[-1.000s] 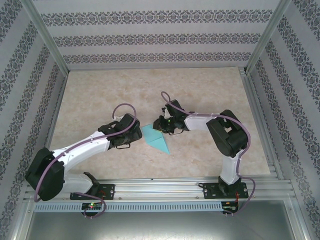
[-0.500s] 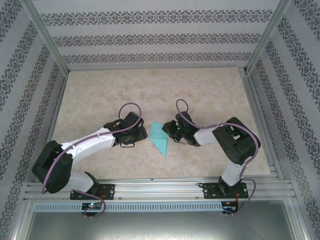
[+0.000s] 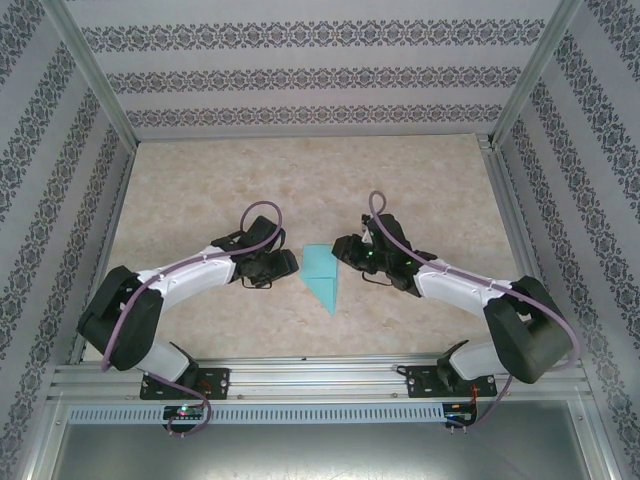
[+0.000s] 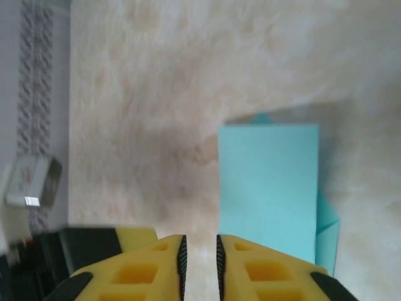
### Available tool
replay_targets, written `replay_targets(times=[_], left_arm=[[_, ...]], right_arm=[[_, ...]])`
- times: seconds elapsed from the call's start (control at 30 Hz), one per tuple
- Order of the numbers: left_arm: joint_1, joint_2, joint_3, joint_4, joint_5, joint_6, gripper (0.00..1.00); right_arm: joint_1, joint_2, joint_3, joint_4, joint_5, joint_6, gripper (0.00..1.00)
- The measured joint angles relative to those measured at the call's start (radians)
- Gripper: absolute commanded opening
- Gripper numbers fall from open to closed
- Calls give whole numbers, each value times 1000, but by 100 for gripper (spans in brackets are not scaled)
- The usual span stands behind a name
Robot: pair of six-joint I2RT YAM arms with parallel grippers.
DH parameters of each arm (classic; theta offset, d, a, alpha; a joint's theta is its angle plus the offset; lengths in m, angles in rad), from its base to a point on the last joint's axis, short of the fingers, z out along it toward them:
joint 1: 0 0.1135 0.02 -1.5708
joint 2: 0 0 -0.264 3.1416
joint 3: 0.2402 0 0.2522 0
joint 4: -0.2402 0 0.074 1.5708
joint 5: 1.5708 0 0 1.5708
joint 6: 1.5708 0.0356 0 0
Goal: Fold a paper plane with a square sheet of paper (pick it up from the middle)
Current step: Fold the wing for the fifth time at the center of the table.
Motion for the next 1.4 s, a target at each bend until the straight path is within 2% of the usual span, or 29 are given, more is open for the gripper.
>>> replay_targets(times=[0.2, 0.3, 0.57, 0.9, 1.07, 1.4], left_arm=[[10, 55, 15, 35, 48, -4, 63], [14, 66, 30, 35, 58, -4, 63], [16, 106, 46, 64, 85, -5, 63], [16, 122, 60, 66, 108, -7, 63], [16, 147, 73, 84, 132, -7, 63], [16, 195, 101, 115, 182, -8, 59]], right_arm=[[106, 115, 50, -65, -55, -39, 13], [117, 147, 66, -89, -56, -49, 13], [69, 161, 58, -102, -71, -58, 13], [25, 259, -4, -7, -109, -46, 13], [0, 272, -41, 86, -167, -25, 13], [-40, 304, -53, 139, -275, -16, 13]])
